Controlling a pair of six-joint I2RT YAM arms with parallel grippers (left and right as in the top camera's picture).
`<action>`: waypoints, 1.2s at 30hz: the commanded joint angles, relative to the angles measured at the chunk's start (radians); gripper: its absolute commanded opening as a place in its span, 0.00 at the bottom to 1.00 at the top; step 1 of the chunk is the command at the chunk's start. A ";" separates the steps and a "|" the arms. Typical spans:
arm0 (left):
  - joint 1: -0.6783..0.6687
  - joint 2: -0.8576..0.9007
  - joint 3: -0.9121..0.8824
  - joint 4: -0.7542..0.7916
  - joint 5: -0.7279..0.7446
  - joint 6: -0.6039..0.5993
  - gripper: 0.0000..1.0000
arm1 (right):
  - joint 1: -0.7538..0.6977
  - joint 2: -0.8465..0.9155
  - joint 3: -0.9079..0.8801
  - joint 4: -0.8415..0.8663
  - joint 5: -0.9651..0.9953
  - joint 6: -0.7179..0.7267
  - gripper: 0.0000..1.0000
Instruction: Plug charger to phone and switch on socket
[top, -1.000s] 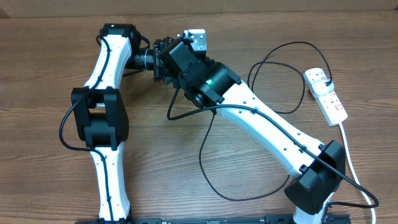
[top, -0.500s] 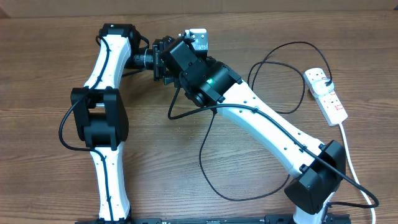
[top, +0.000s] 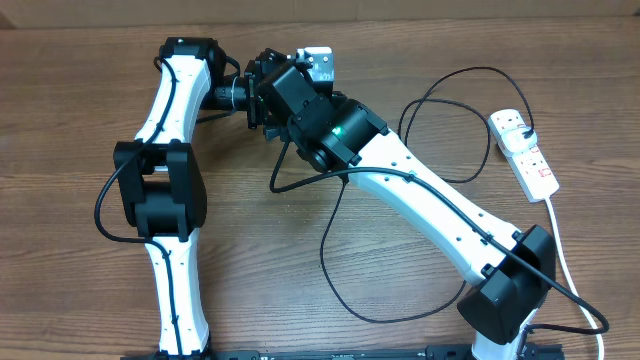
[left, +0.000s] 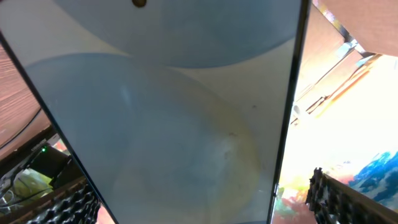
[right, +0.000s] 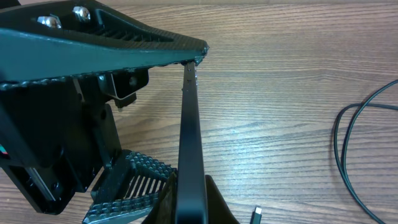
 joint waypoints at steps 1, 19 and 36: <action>-0.002 0.004 0.026 0.003 0.010 0.030 1.00 | 0.003 -0.043 0.034 0.013 0.028 0.000 0.04; -0.003 0.004 0.026 0.057 -0.195 0.134 1.00 | -0.169 -0.072 0.034 -0.086 -0.003 0.202 0.04; -0.003 0.004 0.026 0.095 -0.374 0.078 1.00 | -0.391 -0.132 0.034 -0.112 -0.241 0.274 0.04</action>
